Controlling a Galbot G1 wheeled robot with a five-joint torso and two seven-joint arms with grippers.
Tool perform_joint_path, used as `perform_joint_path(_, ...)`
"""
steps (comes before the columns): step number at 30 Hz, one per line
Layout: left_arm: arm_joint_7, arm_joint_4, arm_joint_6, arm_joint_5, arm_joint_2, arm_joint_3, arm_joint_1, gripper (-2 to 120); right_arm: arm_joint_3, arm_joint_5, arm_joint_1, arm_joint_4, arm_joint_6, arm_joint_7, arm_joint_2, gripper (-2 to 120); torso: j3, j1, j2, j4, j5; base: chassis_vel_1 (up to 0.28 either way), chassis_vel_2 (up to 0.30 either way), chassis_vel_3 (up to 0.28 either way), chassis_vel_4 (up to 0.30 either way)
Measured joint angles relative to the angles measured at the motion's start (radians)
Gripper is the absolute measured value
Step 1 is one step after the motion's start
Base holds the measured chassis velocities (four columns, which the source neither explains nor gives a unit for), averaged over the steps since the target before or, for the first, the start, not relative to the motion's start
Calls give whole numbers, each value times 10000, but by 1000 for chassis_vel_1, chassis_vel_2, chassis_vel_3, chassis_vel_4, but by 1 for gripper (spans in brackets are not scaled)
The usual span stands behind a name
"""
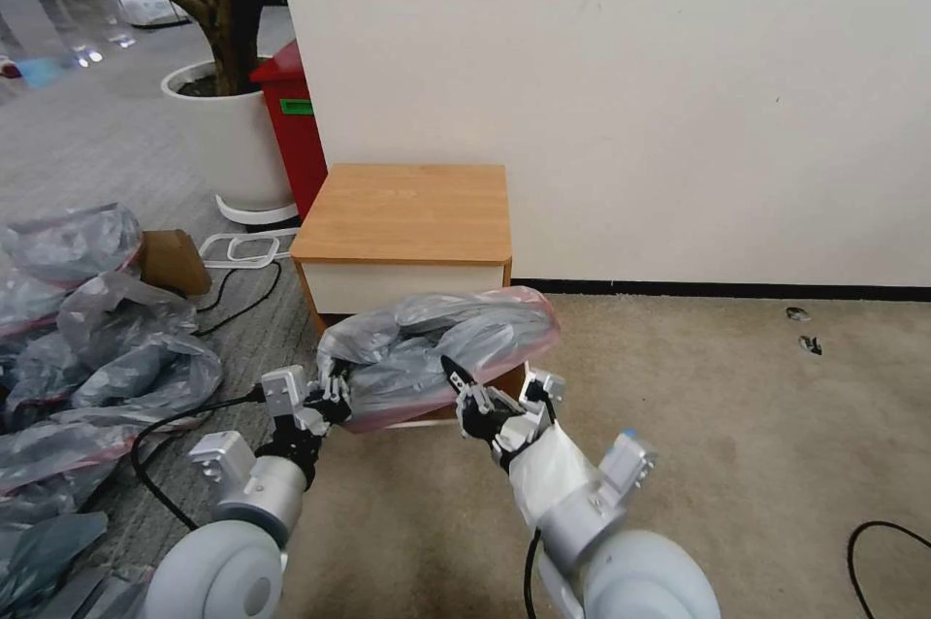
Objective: Pick up the garbage bag from the table and place it over the trash can.
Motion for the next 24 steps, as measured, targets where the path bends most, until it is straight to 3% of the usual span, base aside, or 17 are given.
perform_joint_path(13, -571, -55, 507, -1051, -184, -417, -420, 3, -92, -983, -1251, 415, 350, -581, -211, 0, 0, 0, 0, 0, 0, 0, 0, 0, 0)
perform_joint_path(24, -1130, -243, 950, -2458, -249, -620, -641, 3, 74, -1689, -1638, -75, 846, -921, -200, 0, 0, 0, 0, 0, 0, 0, 0, 0, 0)
